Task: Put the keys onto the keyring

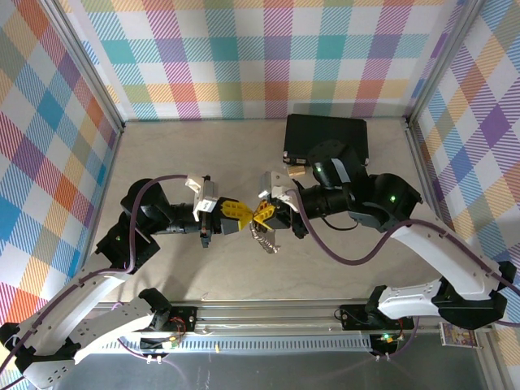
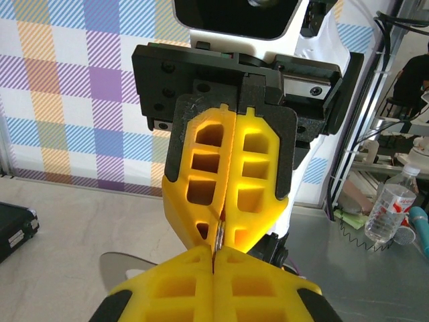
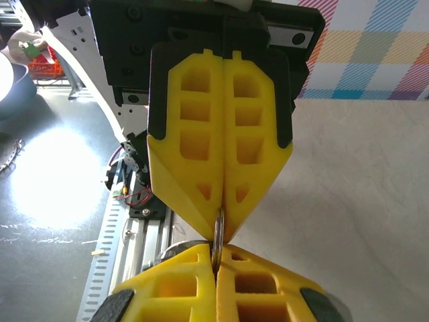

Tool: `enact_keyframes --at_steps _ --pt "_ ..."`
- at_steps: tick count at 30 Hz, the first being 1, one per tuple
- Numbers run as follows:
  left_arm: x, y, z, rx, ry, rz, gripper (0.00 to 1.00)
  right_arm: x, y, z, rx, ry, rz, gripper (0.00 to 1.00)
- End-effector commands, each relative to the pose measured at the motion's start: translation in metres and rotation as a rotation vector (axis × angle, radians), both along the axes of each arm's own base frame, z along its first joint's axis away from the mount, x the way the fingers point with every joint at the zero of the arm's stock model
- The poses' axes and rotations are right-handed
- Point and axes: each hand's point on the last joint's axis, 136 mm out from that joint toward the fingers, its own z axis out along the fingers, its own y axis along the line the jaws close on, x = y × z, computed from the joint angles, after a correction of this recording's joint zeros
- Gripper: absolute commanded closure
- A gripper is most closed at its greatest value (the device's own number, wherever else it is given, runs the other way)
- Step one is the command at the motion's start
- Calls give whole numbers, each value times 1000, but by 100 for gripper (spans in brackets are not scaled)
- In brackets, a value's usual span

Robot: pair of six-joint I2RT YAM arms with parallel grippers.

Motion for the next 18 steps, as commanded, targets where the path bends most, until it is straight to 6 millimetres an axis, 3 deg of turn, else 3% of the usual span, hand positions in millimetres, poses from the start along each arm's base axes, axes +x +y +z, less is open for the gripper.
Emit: enact_keyframes --at_steps 1,3,7,15,18 --pt "-2 5 11 -17 -64 13 100 0 0 8 30 -36 -1 100" --pt "3 5 2 33 -69 43 99 1 -1 5 7 -40 -2 100" --pt "12 7 -16 136 -69 90 84 5 -1 -8 -81 -36 7 100" --pt "22 5 -28 217 -71 110 82 6 2 -18 -164 -19 41 100" --pt "23 4 -29 216 -70 109 88 6 4 -22 -183 -11 48 100"
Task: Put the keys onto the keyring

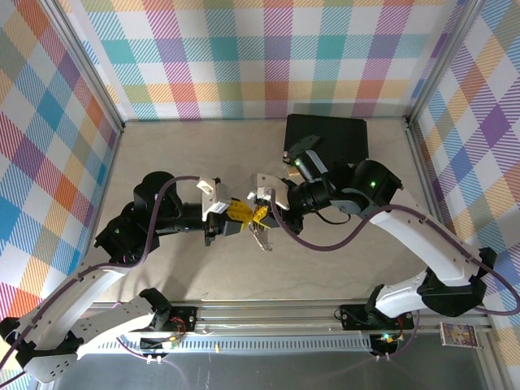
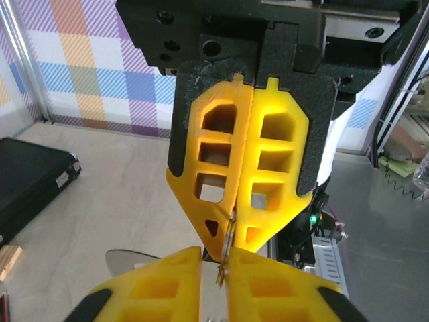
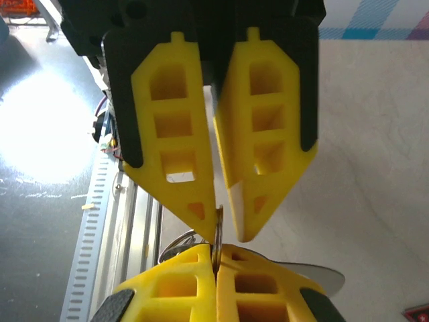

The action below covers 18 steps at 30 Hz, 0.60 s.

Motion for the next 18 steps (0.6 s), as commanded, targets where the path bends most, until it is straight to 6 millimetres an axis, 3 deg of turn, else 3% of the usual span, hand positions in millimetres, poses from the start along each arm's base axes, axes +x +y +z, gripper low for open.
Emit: enact_keyframes --at_steps 1,5,11,14,18 --pt "3 2 8 4 -36 13 90 -8 0 9 10 -7 50 100" --pt "3 1 7 4 -34 12 100 -7 0 5 -11 3 49 100" --pt "-2 1 23 -57 -46 -3 100 -7 0 10 19 1 35 99" --pt "-9 0 43 -145 -60 -37 100 -6 0 23 95 -27 6 87" --pt "-17 0 59 -220 -60 -75 100 -9 0 44 218 -58 -2 81"
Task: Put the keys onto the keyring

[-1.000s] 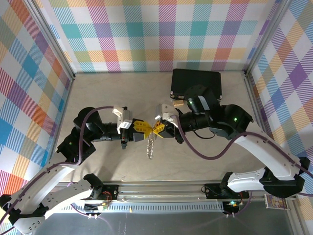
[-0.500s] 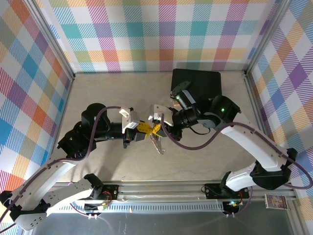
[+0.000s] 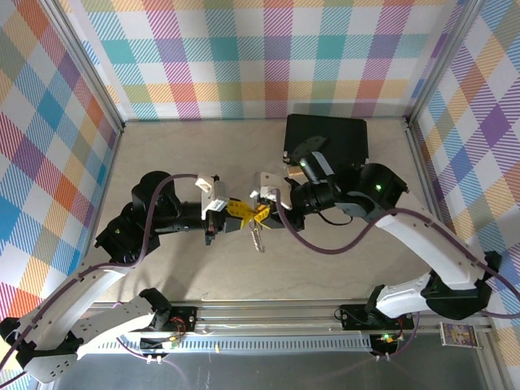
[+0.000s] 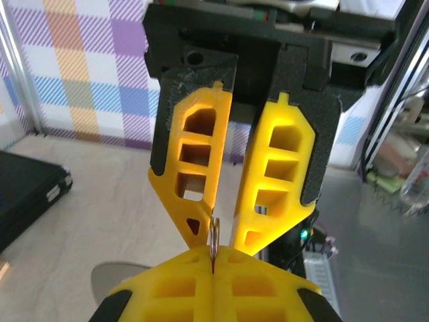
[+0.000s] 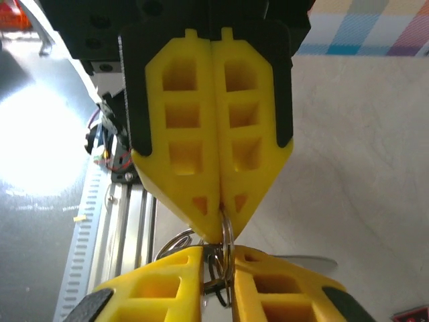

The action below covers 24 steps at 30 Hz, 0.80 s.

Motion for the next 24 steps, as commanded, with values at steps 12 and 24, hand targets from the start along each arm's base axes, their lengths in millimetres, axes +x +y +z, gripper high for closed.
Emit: enact_keyframes --at_steps 12,24 --pt "-19 2 38 -151 -55 -89 100 -11 6 39 227 -16 14 82" --pt "-2 6 21 -63 -72 23 88 -3 1 30 151 -53 -14 100"
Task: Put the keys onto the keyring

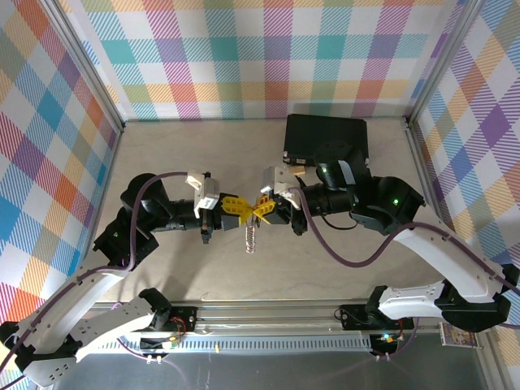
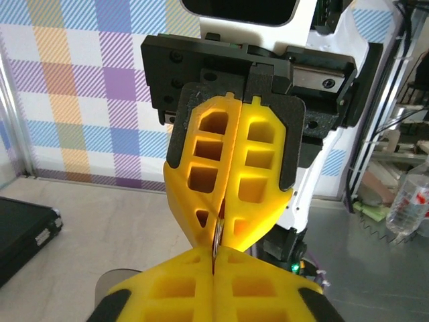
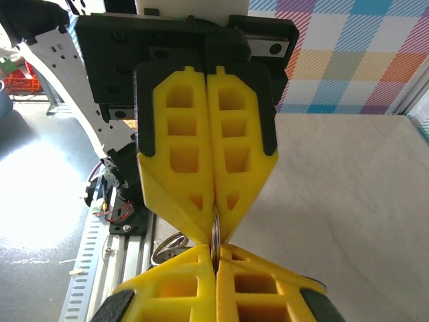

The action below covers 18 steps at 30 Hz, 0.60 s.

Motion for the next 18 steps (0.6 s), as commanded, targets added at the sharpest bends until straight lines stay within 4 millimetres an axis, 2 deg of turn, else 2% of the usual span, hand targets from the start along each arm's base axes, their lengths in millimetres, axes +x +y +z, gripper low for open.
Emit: enact_keyframes --at_steps 1,2,4,11,18 --pt "14 6 -7 67 -45 95 85 3 -2 0 -42 -42 -3 100" --pt "20 8 -17 120 -33 128 84 5 -2 -4 -66 -45 -5 100" --pt "25 10 -24 168 -41 153 82 7 -2 -10 -107 -41 -5 100" --pt "27 11 -32 226 -50 157 81 13 7 -25 -147 -23 -3 100" --pt "26 8 -35 227 -36 136 89 12 11 -35 -180 -5 12 100"
